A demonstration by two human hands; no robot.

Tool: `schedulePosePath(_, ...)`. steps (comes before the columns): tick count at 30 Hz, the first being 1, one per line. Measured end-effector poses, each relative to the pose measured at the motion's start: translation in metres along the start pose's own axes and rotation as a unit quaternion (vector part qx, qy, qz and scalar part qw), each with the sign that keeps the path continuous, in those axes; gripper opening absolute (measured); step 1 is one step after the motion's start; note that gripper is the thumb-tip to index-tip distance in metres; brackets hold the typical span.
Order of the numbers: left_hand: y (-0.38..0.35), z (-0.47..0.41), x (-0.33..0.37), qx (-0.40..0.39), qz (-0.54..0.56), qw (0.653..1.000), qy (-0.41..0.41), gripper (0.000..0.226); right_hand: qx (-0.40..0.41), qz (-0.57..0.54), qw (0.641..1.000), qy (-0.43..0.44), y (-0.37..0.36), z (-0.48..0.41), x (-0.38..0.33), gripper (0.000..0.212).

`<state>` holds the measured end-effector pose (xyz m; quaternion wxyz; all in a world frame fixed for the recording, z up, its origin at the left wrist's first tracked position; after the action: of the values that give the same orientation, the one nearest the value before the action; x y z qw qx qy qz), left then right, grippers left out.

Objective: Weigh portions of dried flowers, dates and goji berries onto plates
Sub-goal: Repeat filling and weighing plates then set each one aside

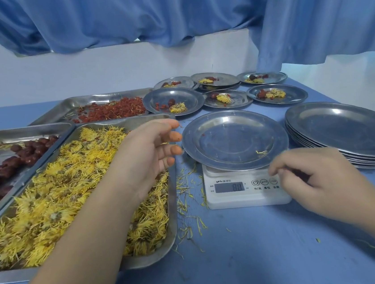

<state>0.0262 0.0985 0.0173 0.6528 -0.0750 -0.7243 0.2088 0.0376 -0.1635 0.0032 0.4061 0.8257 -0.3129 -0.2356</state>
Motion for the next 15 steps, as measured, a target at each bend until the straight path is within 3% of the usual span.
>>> schedulePosePath(5,0.006,0.004,0.023,-0.014,0.094,0.994,-0.05,0.02,0.036,-0.04,0.998,0.029,0.005,-0.02,-0.018,0.025)
schedulePosePath(9,0.031,0.009,0.056,0.023,0.143,0.979,-0.142,0.024,0.045,-0.018,0.997,0.057,-0.001,-0.015,-0.024,0.026)
schedulePosePath(12,0.046,0.011,0.056,0.078,0.078,0.983,-0.144,0.014,0.043,-0.01,0.998,0.055,-0.005,-0.009,-0.019,0.026)
schedulePosePath(15,0.055,0.009,0.048,0.126,-0.085,0.984,-0.096,0.014,0.042,-0.014,0.998,0.036,-0.006,-0.008,-0.014,0.019)
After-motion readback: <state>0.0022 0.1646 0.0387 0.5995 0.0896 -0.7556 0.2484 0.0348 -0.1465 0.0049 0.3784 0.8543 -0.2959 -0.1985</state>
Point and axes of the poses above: each hand's wrist, its own z-axis away from the middle knuckle, its own y-axis out of the back of the hand, x = y × z, the point moved 3 cm from there along -z, towards the middle knuckle, and after that the axes turned 12 degrees about z, right-handed, at the moved point
